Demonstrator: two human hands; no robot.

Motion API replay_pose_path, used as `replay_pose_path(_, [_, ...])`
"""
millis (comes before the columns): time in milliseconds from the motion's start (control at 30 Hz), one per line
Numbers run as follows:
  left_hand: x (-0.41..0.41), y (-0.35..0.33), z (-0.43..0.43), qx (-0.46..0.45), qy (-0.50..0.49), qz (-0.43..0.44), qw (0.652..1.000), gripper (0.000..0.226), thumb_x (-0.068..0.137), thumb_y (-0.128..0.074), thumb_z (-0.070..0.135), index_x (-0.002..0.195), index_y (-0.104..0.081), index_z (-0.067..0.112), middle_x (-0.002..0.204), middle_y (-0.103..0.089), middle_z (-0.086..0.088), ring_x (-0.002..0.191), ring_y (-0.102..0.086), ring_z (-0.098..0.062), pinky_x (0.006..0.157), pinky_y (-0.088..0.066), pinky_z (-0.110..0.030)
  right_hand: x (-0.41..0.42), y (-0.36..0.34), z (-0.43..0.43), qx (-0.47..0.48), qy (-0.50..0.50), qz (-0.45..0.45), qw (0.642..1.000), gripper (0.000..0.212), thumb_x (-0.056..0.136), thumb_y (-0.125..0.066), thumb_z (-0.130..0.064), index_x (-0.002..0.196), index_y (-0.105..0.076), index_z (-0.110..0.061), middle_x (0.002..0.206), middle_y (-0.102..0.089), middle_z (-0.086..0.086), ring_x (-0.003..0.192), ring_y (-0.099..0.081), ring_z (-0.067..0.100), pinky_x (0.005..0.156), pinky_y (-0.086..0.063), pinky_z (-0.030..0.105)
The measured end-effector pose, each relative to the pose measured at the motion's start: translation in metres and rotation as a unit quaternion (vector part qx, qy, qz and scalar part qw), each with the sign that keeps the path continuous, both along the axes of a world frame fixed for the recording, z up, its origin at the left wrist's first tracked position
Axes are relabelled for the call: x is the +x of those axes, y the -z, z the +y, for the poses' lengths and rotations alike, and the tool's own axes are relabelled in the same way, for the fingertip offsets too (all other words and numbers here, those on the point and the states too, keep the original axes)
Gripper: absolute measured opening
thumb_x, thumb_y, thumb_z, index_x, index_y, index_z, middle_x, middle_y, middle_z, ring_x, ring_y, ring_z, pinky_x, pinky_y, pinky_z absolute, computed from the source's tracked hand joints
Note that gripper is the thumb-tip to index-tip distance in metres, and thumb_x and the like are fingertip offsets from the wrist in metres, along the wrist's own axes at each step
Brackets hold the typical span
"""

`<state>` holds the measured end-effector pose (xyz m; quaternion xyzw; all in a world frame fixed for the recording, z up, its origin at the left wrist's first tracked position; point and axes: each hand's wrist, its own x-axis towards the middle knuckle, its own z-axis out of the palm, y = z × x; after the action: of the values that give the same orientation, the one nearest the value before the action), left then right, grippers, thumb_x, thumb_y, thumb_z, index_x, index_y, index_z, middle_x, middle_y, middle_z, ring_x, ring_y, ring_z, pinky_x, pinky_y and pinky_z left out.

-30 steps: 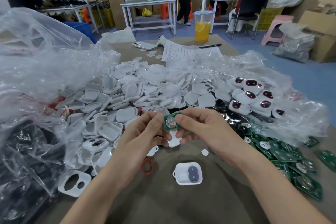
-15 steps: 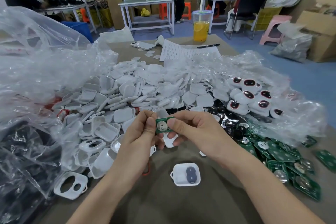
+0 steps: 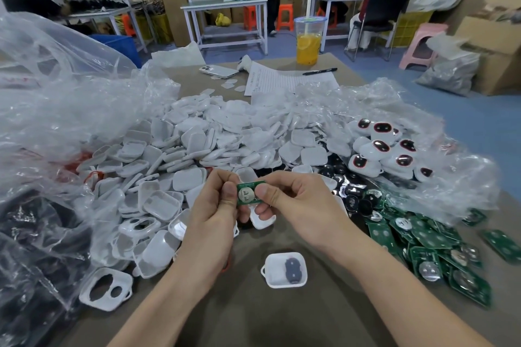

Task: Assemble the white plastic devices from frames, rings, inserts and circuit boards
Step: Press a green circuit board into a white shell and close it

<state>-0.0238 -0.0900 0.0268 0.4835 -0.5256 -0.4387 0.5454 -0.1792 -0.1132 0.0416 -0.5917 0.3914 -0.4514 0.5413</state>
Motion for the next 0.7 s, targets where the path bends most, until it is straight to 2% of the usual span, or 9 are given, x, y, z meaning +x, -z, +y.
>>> replay_pose_path(133, [-0.002,-0.0009,0.0015,0.01,0.0,0.016,1.0,0.035,0.11,-0.035,0.025,0.08,-0.052,0.029,0.068,-0.052,-0.002,0.049,-0.042,-0.004,0.035,-0.028,-0.006,0.0007,-0.0005,0.0009,-0.008,-0.002,0.002,1.0,0.013,0.096,-0.062,-0.005,0.091,-0.073,-0.01,0.062,-0.07,-0.007,0.06,-0.065,0.004,0.063,-0.052,0.016])
replay_pose_path(267, [-0.0024,-0.0017,0.0013,0.008,-0.002,0.02,1.0,0.034,0.11,-0.035,0.024,0.08,-0.052,0.028,0.067,-0.052,0.0,0.047,-0.042,-0.004,0.037,-0.03,-0.007,0.0003,0.0008,0.0003,-0.013,0.002,0.001,1.0,0.012,0.096,-0.062,-0.005,0.093,-0.074,-0.008,0.065,-0.071,-0.005,0.06,-0.065,0.004,0.063,-0.052,0.016])
replay_pose_path(367, [-0.0038,-0.0023,0.0,-0.005,-0.014,-0.019,1.0,0.029,0.109,-0.039,0.026,0.082,-0.053,0.026,0.065,-0.056,0.002,0.053,-0.048,-0.006,0.04,-0.035,-0.01,-0.0008,0.0031,-0.0014,-0.021,0.012,0.026,0.999,0.014,0.098,-0.061,-0.009,0.093,-0.074,-0.014,0.067,-0.071,-0.006,0.063,-0.066,0.005,0.068,-0.052,0.017])
replay_pose_path(433, [-0.0027,-0.0033,-0.0012,-0.025,-0.032,-0.069,0.997,0.025,0.107,-0.044,0.031,0.084,-0.055,0.027,0.067,-0.064,0.007,0.059,-0.058,-0.004,0.047,-0.042,-0.011,-0.0011,0.0038,-0.002,-0.034,0.024,0.04,0.998,0.015,0.099,-0.061,-0.013,0.096,-0.074,-0.019,0.072,-0.073,-0.003,0.067,-0.068,0.007,0.072,-0.053,0.019])
replay_pose_path(533, [0.0018,-0.0039,-0.0006,-0.051,-0.049,-0.124,0.99,0.02,0.105,-0.048,0.036,0.088,-0.059,0.038,0.082,-0.073,0.011,0.077,-0.069,-0.001,0.062,-0.047,-0.01,-0.0021,0.0039,-0.0013,-0.052,0.028,0.042,0.997,0.013,0.096,-0.066,-0.019,0.1,-0.074,-0.028,0.084,-0.075,0.0,0.073,-0.07,0.01,0.076,-0.056,0.022])
replay_pose_path(633, [0.0042,-0.0033,0.0011,-0.061,-0.041,-0.146,0.987,0.016,0.102,-0.054,0.035,0.09,-0.063,0.04,0.083,-0.074,0.013,0.083,-0.071,-0.003,0.067,-0.046,-0.008,-0.0056,0.0032,-0.0011,-0.074,0.022,0.092,0.993,0.013,0.091,-0.073,-0.027,0.102,-0.074,-0.033,0.079,-0.073,-0.007,0.072,-0.068,0.008,0.074,-0.053,0.021])
replay_pose_path(700, [0.0047,-0.0023,0.001,-0.058,-0.025,-0.144,0.988,0.016,0.1,-0.059,0.03,0.092,-0.066,0.042,0.087,-0.075,0.013,0.086,-0.072,-0.004,0.073,-0.05,-0.013,-0.0087,0.0029,-0.002,-0.077,0.031,0.101,0.991,0.013,0.09,-0.074,-0.027,0.101,-0.075,-0.032,0.077,-0.073,-0.004,0.074,-0.068,0.01,0.077,-0.054,0.027])
